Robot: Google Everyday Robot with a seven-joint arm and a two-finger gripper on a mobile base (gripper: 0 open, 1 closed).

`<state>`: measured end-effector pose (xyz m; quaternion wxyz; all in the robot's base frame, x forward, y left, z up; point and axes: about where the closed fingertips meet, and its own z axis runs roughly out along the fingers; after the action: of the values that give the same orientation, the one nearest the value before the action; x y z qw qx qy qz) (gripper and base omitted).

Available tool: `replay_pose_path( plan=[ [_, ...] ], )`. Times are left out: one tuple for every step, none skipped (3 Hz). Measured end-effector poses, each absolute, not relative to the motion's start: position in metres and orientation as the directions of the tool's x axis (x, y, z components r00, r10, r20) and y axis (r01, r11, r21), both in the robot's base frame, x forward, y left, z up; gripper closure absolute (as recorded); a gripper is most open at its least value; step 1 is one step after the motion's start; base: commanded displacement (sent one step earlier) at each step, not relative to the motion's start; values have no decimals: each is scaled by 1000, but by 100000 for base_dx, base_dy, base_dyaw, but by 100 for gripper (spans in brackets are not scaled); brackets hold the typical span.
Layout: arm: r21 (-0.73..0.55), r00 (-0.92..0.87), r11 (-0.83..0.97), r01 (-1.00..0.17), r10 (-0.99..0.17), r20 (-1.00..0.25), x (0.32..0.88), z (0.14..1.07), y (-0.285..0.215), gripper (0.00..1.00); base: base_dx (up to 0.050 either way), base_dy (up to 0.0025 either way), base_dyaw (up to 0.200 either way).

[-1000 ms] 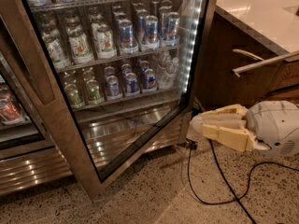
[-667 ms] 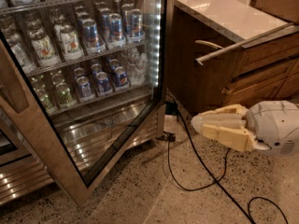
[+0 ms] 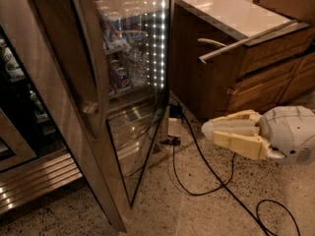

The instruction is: Open right fridge door

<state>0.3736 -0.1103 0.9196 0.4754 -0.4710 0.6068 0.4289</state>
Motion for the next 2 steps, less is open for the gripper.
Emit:
replay_pose_path(
  plan=[
    [73,-104,188,-979,-164,-981,374,920,-110,100,-4342,215,-9990],
    [73,-104,188,-979,-164,-981,374,920,-110,100,-4347,221,-10024]
  ],
)
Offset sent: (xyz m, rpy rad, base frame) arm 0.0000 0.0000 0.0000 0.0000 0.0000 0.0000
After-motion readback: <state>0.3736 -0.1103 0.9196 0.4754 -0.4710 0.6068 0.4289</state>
